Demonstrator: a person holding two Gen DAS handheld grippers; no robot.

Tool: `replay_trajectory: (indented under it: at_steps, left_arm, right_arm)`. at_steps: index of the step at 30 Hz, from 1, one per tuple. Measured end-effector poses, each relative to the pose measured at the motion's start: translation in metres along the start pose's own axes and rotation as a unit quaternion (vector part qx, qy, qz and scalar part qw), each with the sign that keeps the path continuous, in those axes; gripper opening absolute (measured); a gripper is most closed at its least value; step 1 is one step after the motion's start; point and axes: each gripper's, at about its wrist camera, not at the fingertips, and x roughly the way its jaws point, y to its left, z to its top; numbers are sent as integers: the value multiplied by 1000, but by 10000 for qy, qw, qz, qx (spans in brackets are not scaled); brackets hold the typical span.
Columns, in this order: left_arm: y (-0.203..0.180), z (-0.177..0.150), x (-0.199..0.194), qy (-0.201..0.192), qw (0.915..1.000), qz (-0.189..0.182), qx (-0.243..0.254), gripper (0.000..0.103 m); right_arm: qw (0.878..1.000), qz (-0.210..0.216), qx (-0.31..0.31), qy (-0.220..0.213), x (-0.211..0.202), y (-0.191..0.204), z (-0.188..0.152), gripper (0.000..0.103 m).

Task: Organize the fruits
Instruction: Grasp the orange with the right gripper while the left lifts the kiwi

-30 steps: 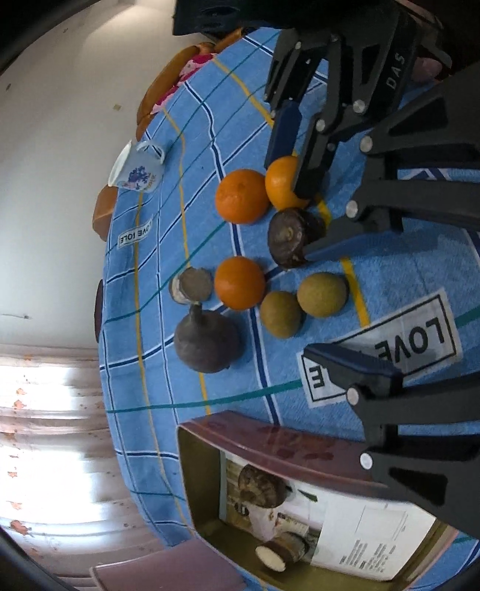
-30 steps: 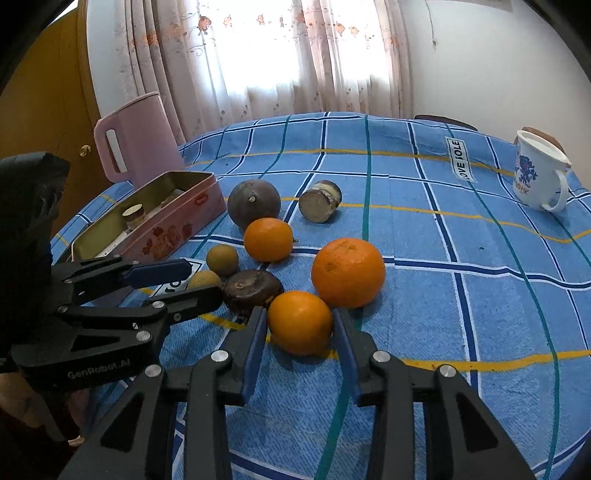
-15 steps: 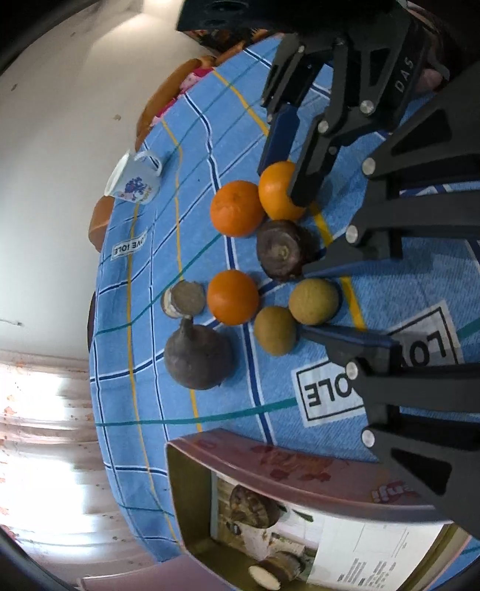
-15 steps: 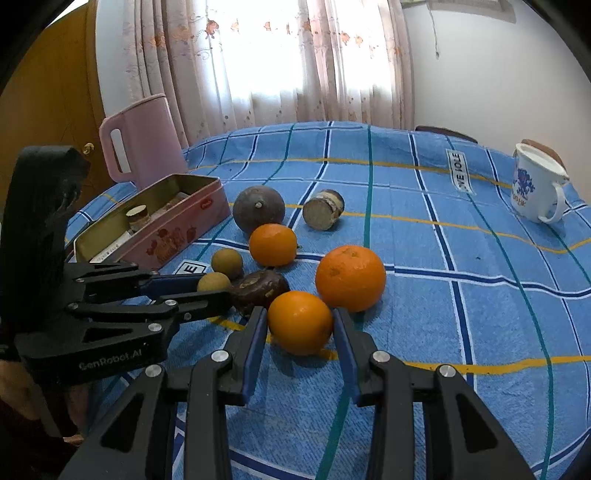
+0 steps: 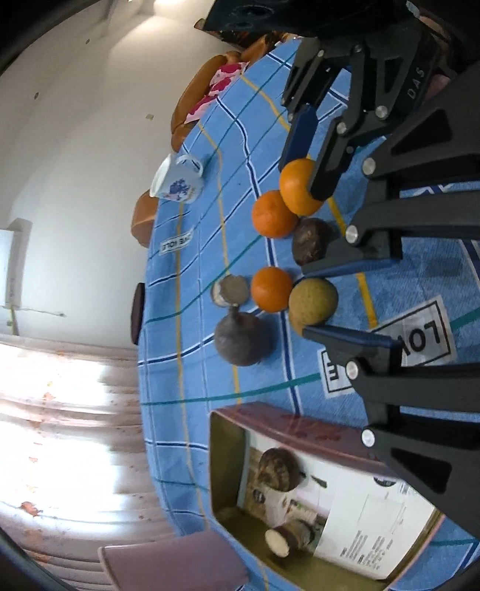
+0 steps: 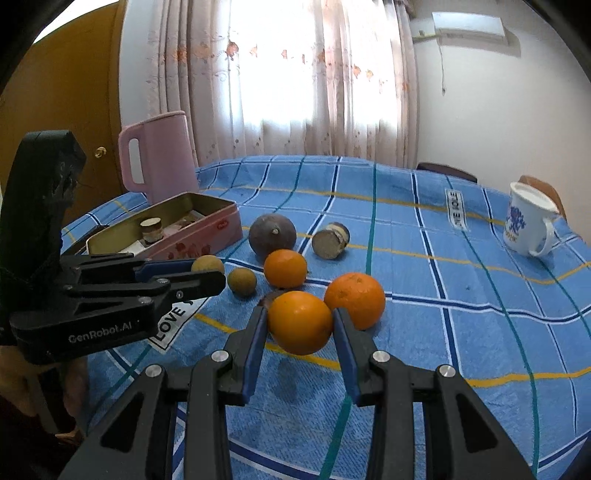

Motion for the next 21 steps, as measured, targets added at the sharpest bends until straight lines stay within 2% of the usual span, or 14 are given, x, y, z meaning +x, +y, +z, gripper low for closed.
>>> replay_trajectory:
  at_steps: [9,21]
  left_arm:
    - [-2,-2,-13,-362,9993,113,19,27]
    - [-9,-7,-24,-620,9977,232,118,27]
  right_arm:
    - [9993,-10,-136,-338,-11,5,-1,38]
    - [9965,57,-275,-786,-25,10,-4,38]
